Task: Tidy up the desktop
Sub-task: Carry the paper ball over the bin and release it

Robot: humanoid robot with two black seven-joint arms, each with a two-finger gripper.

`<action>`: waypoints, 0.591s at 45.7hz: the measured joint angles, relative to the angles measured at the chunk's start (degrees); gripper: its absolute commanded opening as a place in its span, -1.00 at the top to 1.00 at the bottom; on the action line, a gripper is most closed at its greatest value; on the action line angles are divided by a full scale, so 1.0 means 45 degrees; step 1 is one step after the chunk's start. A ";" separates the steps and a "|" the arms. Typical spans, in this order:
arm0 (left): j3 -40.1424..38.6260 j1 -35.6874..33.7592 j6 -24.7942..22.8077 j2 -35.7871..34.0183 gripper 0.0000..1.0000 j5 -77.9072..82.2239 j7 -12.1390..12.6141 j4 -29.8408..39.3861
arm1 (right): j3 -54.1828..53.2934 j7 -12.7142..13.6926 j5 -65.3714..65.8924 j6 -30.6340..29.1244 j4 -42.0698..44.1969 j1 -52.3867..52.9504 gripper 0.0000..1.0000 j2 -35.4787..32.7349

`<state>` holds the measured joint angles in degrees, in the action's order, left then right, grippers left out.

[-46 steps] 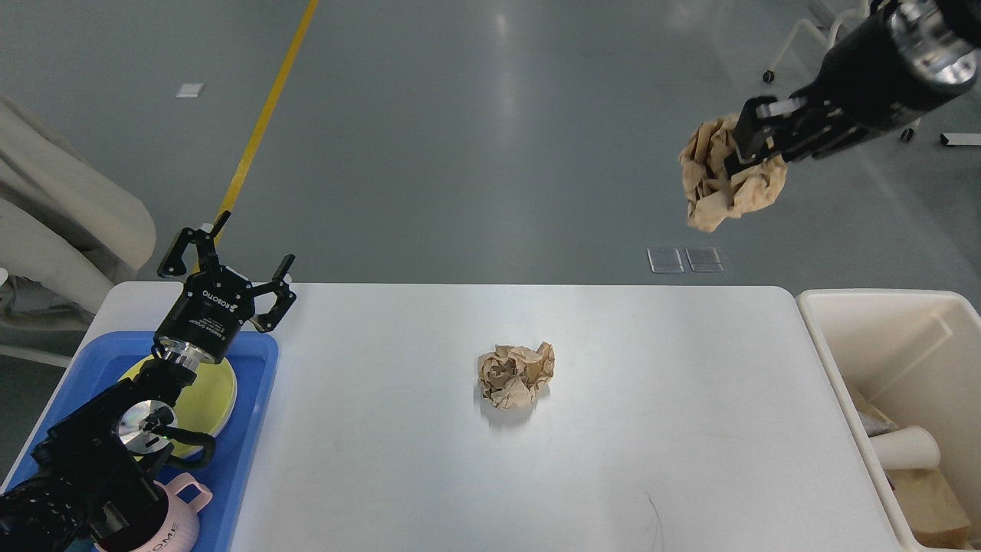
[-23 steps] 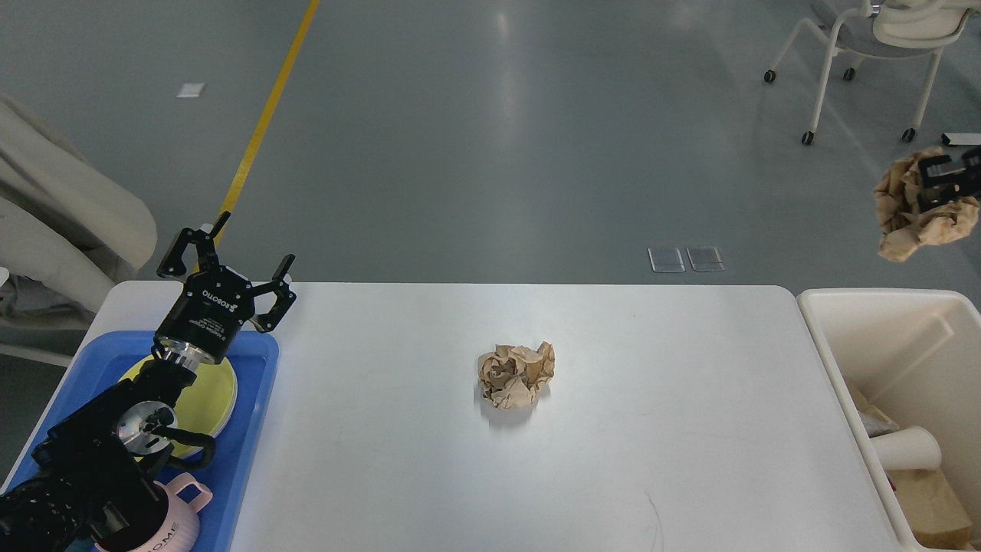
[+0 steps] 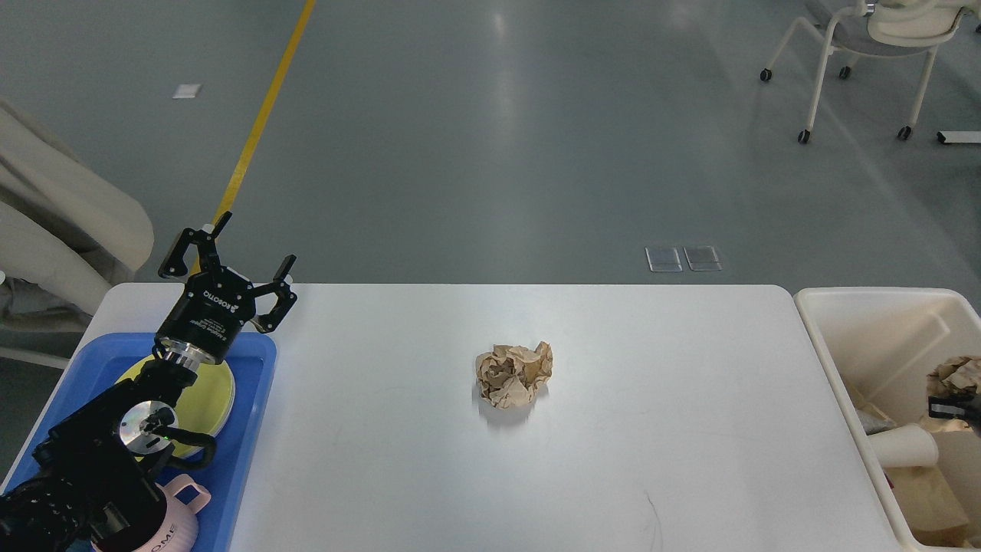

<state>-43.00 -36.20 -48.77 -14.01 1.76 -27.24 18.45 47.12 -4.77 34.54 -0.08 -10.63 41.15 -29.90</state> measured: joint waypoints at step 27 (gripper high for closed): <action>-0.0016 -0.0001 0.0000 0.0009 -1.00 0.0000 0.0000 0.0001 | 0.0486 0.0256 0.1021 -0.0166 -0.7178 0.5807 -1.00 -0.2217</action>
<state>-43.07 -36.21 -48.77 -13.97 1.76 -27.25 18.46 49.31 -3.62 39.14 -0.83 -42.93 67.28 -39.88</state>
